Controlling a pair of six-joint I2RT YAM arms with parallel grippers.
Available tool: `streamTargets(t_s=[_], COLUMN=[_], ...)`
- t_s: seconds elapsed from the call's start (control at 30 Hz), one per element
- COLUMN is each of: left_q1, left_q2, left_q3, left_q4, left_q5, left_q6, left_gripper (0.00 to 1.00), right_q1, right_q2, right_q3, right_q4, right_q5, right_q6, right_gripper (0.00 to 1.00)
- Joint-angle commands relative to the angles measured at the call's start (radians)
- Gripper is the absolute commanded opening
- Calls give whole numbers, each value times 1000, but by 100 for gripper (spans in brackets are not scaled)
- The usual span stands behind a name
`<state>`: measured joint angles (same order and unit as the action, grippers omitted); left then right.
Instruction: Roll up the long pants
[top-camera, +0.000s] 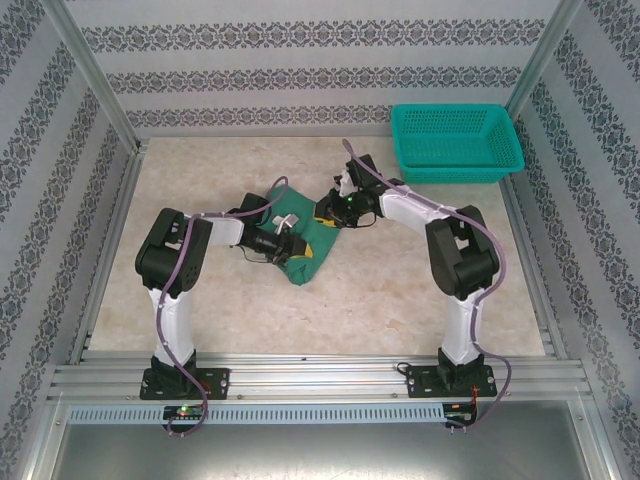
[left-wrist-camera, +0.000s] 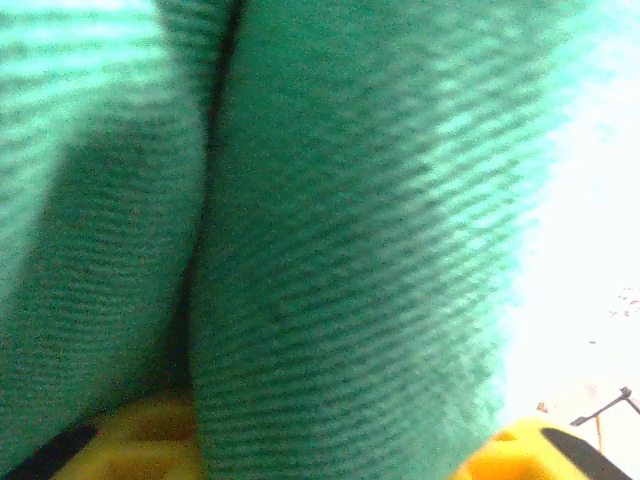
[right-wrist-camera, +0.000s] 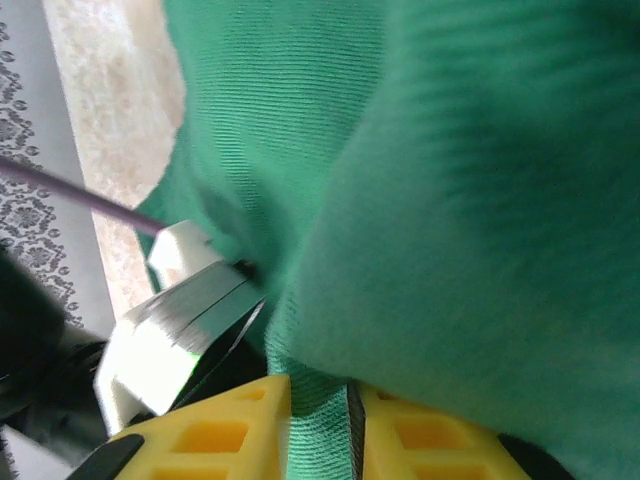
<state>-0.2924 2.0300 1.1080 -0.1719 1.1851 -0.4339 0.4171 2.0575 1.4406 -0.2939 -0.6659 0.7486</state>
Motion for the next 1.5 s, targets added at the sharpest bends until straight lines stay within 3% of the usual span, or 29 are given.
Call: streamTargets(t_s=[0.0, 0.13, 0.27, 0.37, 0.47, 0.57, 0.6, 0.7, 0.8, 1.0, 1.27, 1.3, 1.37, 1.47], left_q1=[10, 10, -2, -66, -157, -237, -261, -320, -324, -279, -202, -202, -203, -206], left_q2=[-43, -167, -357, -465, -491, -419, -389, -310, -256, -265, -241, -238, -246, -278], left_q3=[19, -5, -39, -25, 5, 46, 57, 89, 105, 91, 66, 65, 51, 20], left_q4=[-119, -107, -149, -233, -276, -278, -274, -258, -260, -361, -417, -412, -379, -297], left_q5=[-155, -245, -498, -665, -663, -584, -576, -620, -652, -889, -994, -1008, -1054, -1031], left_q6=[92, 126, 183, 259, 300, 287, 287, 269, 265, 272, 204, 193, 153, 126], left_gripper=[47, 52, 53, 55, 51, 27, 23, 24, 27, 27, 28, 27, 0, 0], right_q1=[11, 13, 12, 12, 13, 13, 13, 13, 12, 8, 8, 6, 6, 4], right_q2=[83, 140, 158, 167, 173, 185, 188, 195, 189, 171, 186, 187, 188, 189], right_q3=[13, 22, 24, 29, 31, 40, 44, 50, 45, 20, 26, 26, 27, 30], right_q4=[-6, 5, -1, -4, -9, -17, -19, -29, -30, -25, -38, -40, -43, -46], right_q5=[-18, -12, 6, 2, 7, 6, 6, 9, 12, 20, 18, 19, 20, 20], right_q6=[-2, 3, 5, 5, 6, 9, 9, 11, 8, 2, -2, -2, -4, -8], right_gripper=[24, 23, 23, 23, 23, 23, 22, 21, 21, 21, 20, 20, 20, 20])
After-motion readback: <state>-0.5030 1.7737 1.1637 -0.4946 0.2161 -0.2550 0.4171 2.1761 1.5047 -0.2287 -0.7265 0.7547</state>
